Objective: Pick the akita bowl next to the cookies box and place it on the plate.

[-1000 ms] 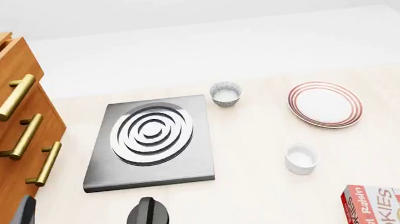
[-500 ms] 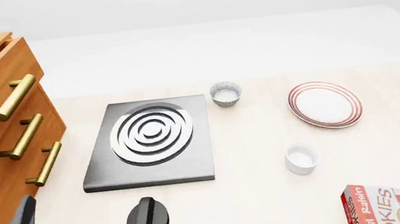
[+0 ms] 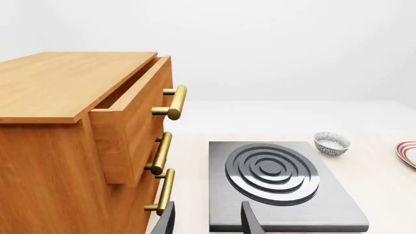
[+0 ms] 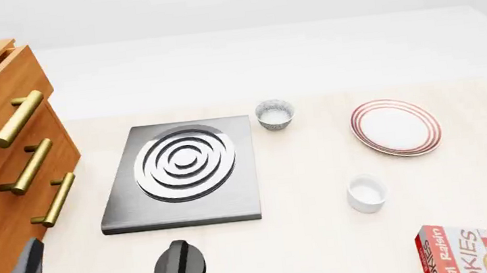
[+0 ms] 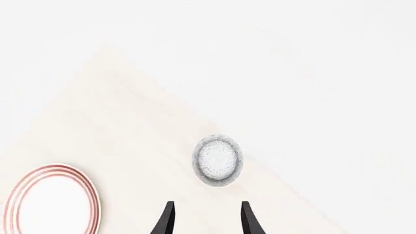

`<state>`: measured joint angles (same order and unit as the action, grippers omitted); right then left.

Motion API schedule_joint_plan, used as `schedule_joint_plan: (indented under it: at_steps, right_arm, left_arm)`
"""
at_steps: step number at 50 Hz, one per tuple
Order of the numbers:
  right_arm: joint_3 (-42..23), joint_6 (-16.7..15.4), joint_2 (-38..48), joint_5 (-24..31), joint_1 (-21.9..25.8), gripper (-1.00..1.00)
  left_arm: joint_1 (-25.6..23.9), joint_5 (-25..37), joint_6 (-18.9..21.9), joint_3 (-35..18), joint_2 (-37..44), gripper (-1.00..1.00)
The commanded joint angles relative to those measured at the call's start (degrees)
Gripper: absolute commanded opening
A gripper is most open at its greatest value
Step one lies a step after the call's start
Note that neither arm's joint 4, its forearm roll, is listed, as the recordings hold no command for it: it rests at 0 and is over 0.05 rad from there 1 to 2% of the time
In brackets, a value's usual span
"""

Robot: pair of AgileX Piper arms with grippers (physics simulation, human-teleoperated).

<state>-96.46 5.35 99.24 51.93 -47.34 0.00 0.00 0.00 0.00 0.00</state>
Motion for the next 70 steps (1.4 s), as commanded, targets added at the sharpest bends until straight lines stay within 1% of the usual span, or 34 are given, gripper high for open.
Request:
schedule_joint_plan:
  at_steps: [1, 3, 5, 6, 7, 8, 10, 14, 18, 19, 24, 29, 34, 38, 40, 43, 44, 48, 51, 53, 57, 65, 70]
  right_arm:
    - [-7.6, 1.6, 5.4, 3.1, -4.2, 1.00]
    - [-6.6, 2.3, 5.7, 2.3, -4.3, 1.00]
    - [-6.7, 1.7, 6.3, 1.8, -5.2, 1.00]
    - [-6.2, 2.4, 6.1, 1.3, -5.0, 1.00]
    - [-6.9, 1.2, 7.0, 1.6, -6.2, 1.00]
    - [-7.8, -0.7, 7.8, 1.8, -7.5, 1.00]
    - [-7.7, 0.1, 8.1, 1.3, -7.5, 1.00]
    - [-9.0, -0.6, 9.5, 1.3, -8.7, 1.00]
    - [-9.4, -0.4, 10.2, 1.2, -8.6, 1.00]
    - [-10.2, -1.2, 11.0, 1.5, -9.3, 1.00]
    - [-10.4, -1.6, 12.1, 0.7, -9.6, 1.00]
    - [-8.9, -2.1, 12.9, -0.7, -10.0, 1.00]
    - [-7.2, -2.6, 13.7, -2.5, -9.8, 1.00]
    - [-3.9, -1.6, 13.6, -5.1, -8.3, 1.00]
    - [-3.2, -2.7, 13.9, -5.9, -8.5, 1.00]
    - [-2.2, -2.6, 14.3, -6.8, -8.1, 1.00]
    - [-2.2, -3.7, 14.9, -6.9, -8.5, 1.00]
    - [-1.0, -3.4, 15.2, -8.2, -7.6, 1.00]
    - [-0.5, -4.2, 16.0, -8.9, -7.5, 1.00]
    - [0.0, -3.6, 16.0, -9.6, -6.8, 1.00]
    - [0.5, -4.0, 16.5, -10.3, -6.6, 1.00]
    - [1.5, -3.3, 17.4, -11.7, -5.4, 1.00]
    - [1.5, -3.5, 18.1, -12.1, -5.0, 1.00]
  left_arm:
    - [0.0, 0.0, 0.0, 0.0, 0.0, 1.00]
    - [0.0, 0.0, 0.0, 0.0, 0.0, 1.00]
    - [0.0, 0.0, 0.0, 0.0, 0.0, 1.00]
    - [0.0, 0.0, 0.0, 0.0, 0.0, 1.00]
    - [0.0, 0.0, 0.0, 0.0, 0.0, 1.00]
    - [0.0, 0.0, 0.0, 0.0, 0.0, 1.00]
    - [0.0, 0.0, 0.0, 0.0, 0.0, 1.00]
    - [0.0, 0.0, 0.0, 0.0, 0.0, 1.00]
    - [0.0, 0.0, 0.0, 0.0, 0.0, 1.00]
    - [0.0, 0.0, 0.0, 0.0, 0.0, 1.00]
    - [0.0, 0.0, 0.0, 0.0, 0.0, 1.00]
    - [0.0, 0.0, 0.0, 0.0, 0.0, 1.00]
    - [0.0, 0.0, 0.0, 0.0, 0.0, 1.00]
    - [0.0, 0.0, 0.0, 0.0, 0.0, 1.00]
    - [0.0, 0.0, 0.0, 0.0, 0.0, 1.00]
    - [0.0, 0.0, 0.0, 0.0, 0.0, 1.00]
    - [0.0, 0.0, 0.0, 0.0, 0.0, 1.00]
    - [0.0, 0.0, 0.0, 0.0, 0.0, 1.00]
    - [0.0, 0.0, 0.0, 0.0, 0.0, 1.00]
    - [0.0, 0.0, 0.0, 0.0, 0.0, 1.00]
    - [0.0, 0.0, 0.0, 0.0, 0.0, 1.00]
    - [0.0, 0.0, 0.0, 0.0, 0.0, 1.00]
    - [0.0, 0.0, 0.0, 0.0, 0.0, 1.00]
